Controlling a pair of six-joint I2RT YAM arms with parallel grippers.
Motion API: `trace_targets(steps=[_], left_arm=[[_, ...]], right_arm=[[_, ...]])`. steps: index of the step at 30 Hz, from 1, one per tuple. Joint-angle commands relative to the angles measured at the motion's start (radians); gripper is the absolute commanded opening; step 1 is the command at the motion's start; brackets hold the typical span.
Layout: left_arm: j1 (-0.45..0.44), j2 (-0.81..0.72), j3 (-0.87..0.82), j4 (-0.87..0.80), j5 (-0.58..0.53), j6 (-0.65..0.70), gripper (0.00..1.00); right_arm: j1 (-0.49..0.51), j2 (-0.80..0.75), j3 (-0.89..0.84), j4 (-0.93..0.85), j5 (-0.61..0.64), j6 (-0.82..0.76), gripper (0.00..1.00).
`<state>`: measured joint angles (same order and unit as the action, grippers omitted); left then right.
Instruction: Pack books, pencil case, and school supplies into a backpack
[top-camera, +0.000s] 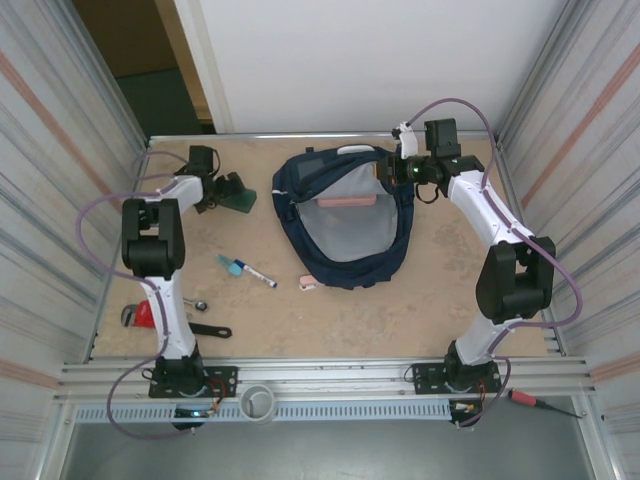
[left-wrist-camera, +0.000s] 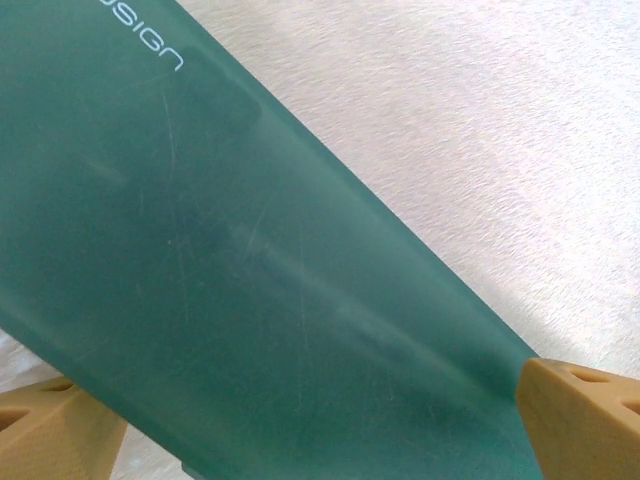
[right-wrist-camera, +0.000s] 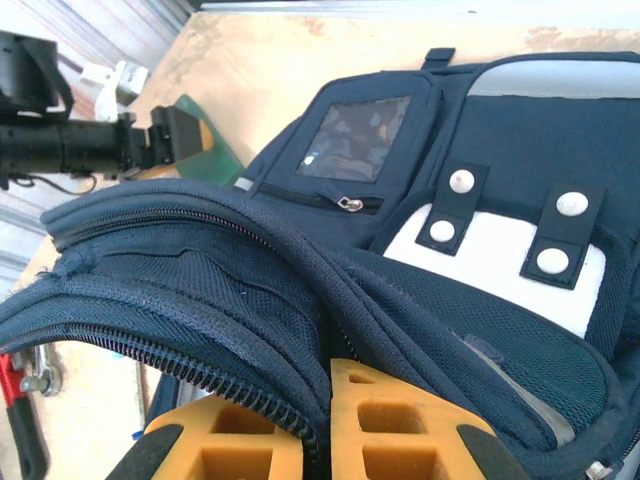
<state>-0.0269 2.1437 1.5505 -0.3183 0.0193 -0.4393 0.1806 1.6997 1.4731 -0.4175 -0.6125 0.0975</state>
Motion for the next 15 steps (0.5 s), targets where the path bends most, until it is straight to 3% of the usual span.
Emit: trace_targets(steps=[1, 7, 12, 15], left_arm=[[-0.047, 0.055, 0.098, -0.125, -0.081, 0.064, 0.99], [-0.091, 0.146, 0.242, -0.218, -0.114, 0.094, 0.99], [-0.097, 0.16, 0.277, -0.213, -0.055, 0.077, 0.99], [-0.106, 0.155, 0.274, -0.244, -0.088, 0.097, 0.98]], right_arm=[[-0.003, -0.001, -0.017, 0.028, -0.038, 0.027, 0.0], [-0.011, -0.002, -0.03, 0.031, -0.053, 0.022, 0.0], [-0.024, -0.006, -0.044, 0.041, -0.066, 0.025, 0.0], [-0.03, -0.009, -0.048, 0.042, -0.073, 0.027, 0.0]])
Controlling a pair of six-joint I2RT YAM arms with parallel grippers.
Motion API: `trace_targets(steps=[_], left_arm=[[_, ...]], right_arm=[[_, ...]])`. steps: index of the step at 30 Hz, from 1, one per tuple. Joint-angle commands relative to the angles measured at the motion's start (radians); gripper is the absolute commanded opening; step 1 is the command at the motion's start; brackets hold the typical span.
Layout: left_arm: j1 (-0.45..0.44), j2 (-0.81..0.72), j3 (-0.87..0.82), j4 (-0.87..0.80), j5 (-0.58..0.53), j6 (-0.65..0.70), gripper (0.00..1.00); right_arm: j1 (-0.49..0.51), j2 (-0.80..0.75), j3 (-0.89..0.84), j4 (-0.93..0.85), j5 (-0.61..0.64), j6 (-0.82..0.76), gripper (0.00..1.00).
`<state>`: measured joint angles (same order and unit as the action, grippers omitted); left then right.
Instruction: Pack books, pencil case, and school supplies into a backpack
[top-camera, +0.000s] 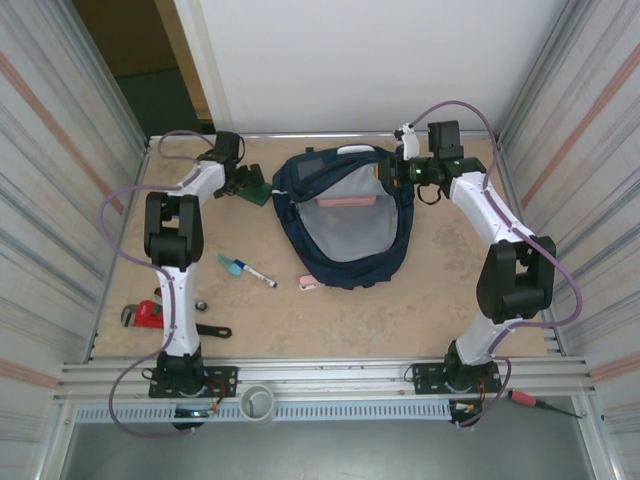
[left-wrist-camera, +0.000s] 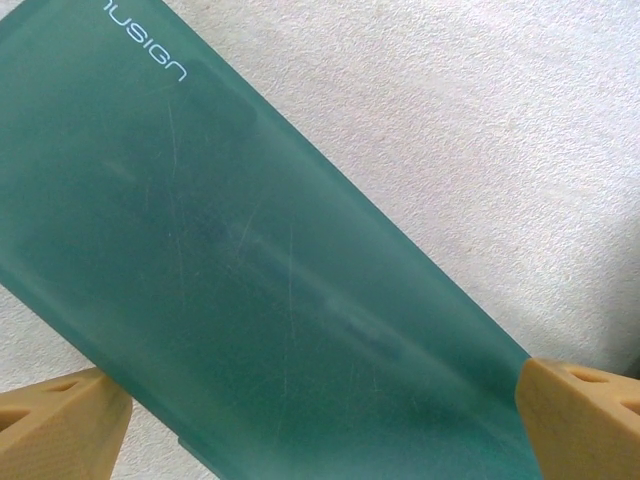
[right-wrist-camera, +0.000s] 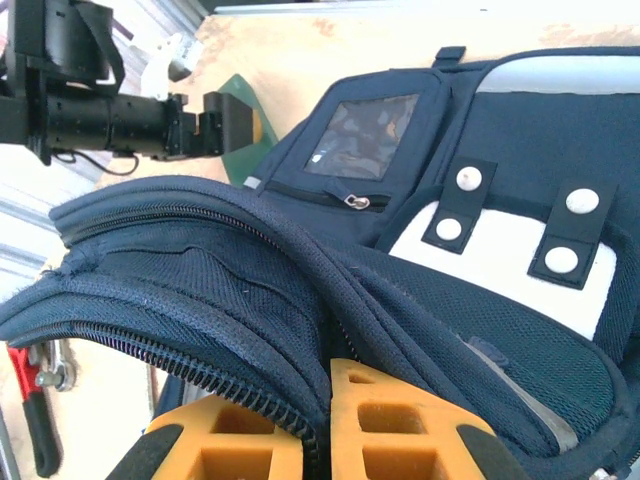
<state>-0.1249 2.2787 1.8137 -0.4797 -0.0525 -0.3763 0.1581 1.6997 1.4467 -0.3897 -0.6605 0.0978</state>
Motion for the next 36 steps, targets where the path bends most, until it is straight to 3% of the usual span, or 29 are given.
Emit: trace_targets(steps=[1, 10, 15, 29, 36], left_arm=[[-0.007, 0.008, -0.013, -0.083, -0.024, 0.034, 0.97], [0.035, -0.233, -0.362, 0.043, -0.045, -0.001, 0.92], [0.036, -0.332, -0.427, 0.064, -0.077, 0.0, 0.96], [0.01, -0.13, -0.184, -0.022, -0.11, -0.021, 0.99], [0.013, -0.108, -0.182, -0.024, -0.132, -0.053, 0.99]], right_arm=[[-0.009, -0.01, -0.024, 0.014, -0.023, 0.026, 0.0], [-0.014, -0.008, -0.032, 0.022, -0.026, 0.034, 0.0], [-0.015, -0.008, -0.032, 0.023, -0.025, 0.036, 0.0], [-0.014, -0.021, -0.042, 0.026, -0.032, 0.039, 0.0], [-0.014, -0.013, -0.045, 0.029, -0.037, 0.04, 0.0]])
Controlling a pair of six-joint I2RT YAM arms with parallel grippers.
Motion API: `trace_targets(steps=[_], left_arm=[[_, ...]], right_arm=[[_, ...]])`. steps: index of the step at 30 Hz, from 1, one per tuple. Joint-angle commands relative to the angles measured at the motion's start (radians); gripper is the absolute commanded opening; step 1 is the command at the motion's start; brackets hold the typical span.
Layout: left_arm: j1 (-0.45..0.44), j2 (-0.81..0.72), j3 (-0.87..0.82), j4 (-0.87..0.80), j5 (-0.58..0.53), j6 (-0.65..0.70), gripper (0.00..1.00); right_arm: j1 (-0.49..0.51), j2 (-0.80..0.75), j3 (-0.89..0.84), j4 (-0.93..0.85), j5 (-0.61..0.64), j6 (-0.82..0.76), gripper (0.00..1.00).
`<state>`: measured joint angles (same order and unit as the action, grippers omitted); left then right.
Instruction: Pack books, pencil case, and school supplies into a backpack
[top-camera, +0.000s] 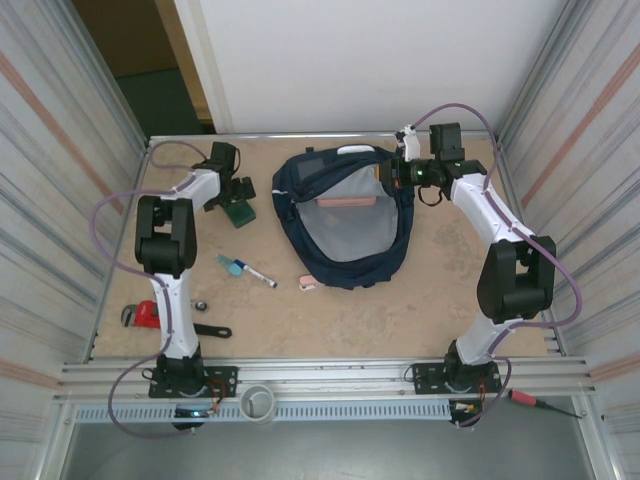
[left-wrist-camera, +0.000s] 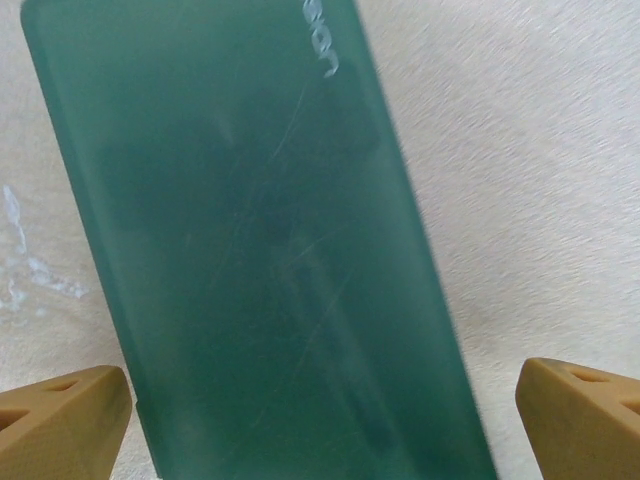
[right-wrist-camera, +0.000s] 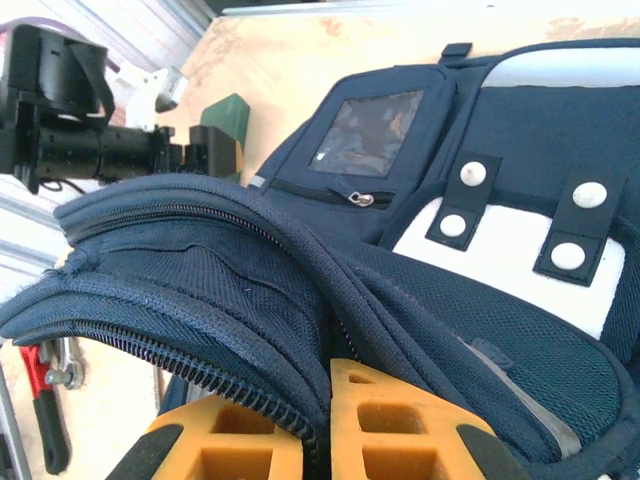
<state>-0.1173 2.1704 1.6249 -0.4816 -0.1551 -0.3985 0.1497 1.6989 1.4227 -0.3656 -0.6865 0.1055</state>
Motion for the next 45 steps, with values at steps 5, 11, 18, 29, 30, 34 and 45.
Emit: trace_targets(steps=[5, 11, 18, 29, 30, 34, 45], left_arm=[[0.008, 0.024, 0.015, -0.023, -0.006, -0.031, 0.99], [0.024, 0.049, 0.023, -0.017, 0.054, -0.038, 0.86], [0.025, -0.024, -0.067, 0.065, 0.054, -0.045, 0.63], [0.014, -0.378, -0.279, 0.285, 0.03, 0.006, 0.47], [0.007, -0.418, -0.301, 0.315, 0.032, 0.028, 0.47], [-0.047, -0.592, -0.385, 0.425, 0.084, 0.149, 0.43], [-0.457, -0.858, -0.59, 0.656, 0.206, 0.746, 0.43]], right_arm=[[-0.006, -0.002, -0.018, 0.013, -0.022, 0.039, 0.0], [-0.006, -0.001, -0.019, 0.011, -0.021, 0.039, 0.0], [-0.006, -0.016, -0.015, 0.007, -0.02, 0.043, 0.0], [-0.006, -0.035, -0.012, 0.034, 0.006, 0.087, 0.0], [-0.005, -0.036, -0.011, 0.032, 0.011, 0.089, 0.0], [-0.006, -0.042, -0.007, 0.019, 0.04, 0.089, 0.0], [-0.02, -0.005, 0.093, -0.051, 0.006, 0.074, 0.0]])
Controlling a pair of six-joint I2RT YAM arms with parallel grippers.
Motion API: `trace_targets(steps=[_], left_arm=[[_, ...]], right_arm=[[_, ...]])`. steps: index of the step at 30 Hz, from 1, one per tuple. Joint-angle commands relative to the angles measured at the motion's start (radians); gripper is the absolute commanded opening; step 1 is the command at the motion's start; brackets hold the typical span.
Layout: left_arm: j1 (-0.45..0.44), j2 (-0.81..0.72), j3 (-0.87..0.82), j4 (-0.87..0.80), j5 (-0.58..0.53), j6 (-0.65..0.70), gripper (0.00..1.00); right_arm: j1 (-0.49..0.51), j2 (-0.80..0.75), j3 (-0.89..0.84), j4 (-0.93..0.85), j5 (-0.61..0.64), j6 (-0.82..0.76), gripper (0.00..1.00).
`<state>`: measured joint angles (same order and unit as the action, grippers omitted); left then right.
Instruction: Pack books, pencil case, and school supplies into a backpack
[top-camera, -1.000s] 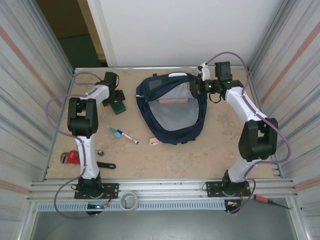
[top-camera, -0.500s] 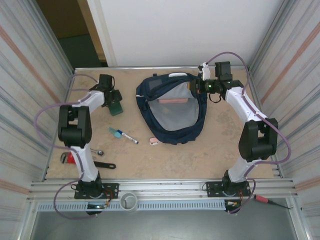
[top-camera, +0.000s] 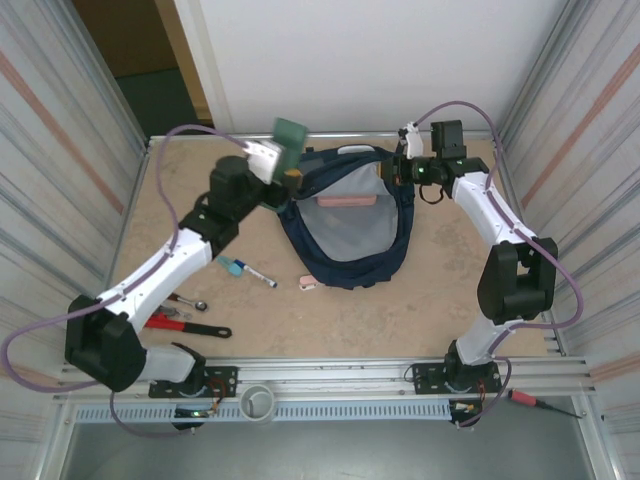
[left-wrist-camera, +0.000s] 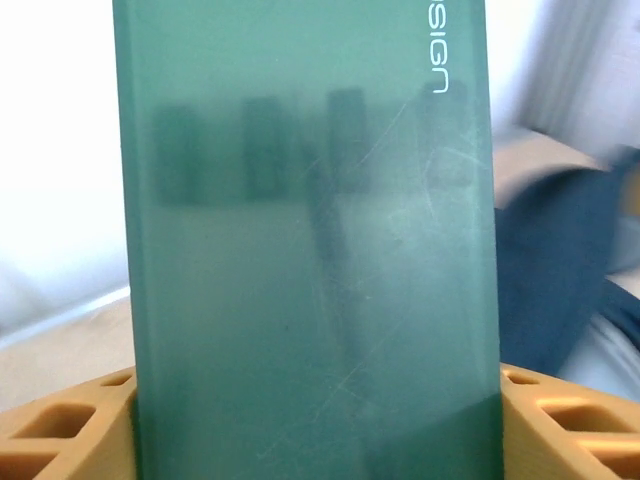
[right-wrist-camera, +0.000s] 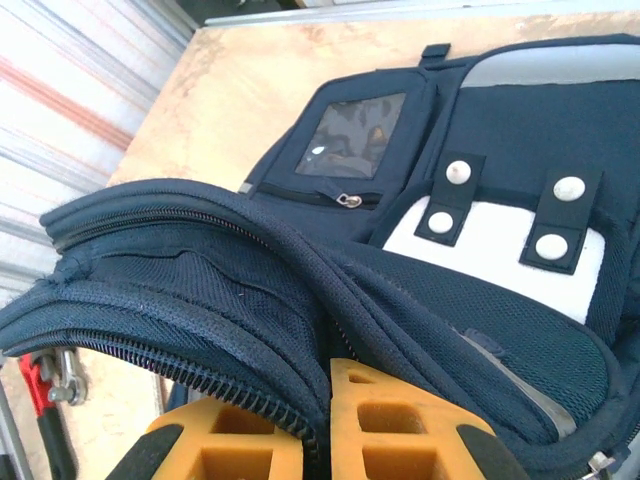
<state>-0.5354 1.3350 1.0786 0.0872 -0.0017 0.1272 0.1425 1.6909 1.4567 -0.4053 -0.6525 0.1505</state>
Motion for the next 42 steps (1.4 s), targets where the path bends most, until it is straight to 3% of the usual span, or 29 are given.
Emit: trace_targets(steps=[1, 7, 15, 26, 34, 38, 42], left_arm=[[-0.069, -0.022, -0.057, 0.1, 0.077, 0.264, 0.42], [-0.216, 0.099, -0.024, 0.058, 0.186, 0.561, 0.42], [-0.264, 0.314, 0.123, -0.026, 0.247, 0.793, 0.43], [-0.277, 0.57, 0.356, -0.149, 0.09, 1.062, 0.46], [-0.209, 0.666, 0.368, -0.085, 0.022, 1.073, 0.56], [-0.21, 0.675, 0.327, -0.008, -0.064, 1.07, 0.74], [-0.213, 0.629, 0.266, 0.035, -0.081, 1.024, 0.83]], right_arm=[[-0.013, 0.006, 0.07, -0.015, -0.034, 0.029, 0.0], [-0.008, 0.036, 0.134, -0.054, -0.073, 0.027, 0.0], [0.003, 0.04, 0.202, -0.123, -0.074, -0.003, 0.0], [0.004, 0.019, 0.232, -0.138, -0.072, -0.012, 0.0], [0.003, 0.014, 0.231, -0.15, -0.067, -0.017, 0.0], [0.005, 0.013, 0.216, -0.142, -0.07, -0.014, 0.0], [0.005, 0.014, 0.209, -0.137, -0.069, -0.011, 0.0]])
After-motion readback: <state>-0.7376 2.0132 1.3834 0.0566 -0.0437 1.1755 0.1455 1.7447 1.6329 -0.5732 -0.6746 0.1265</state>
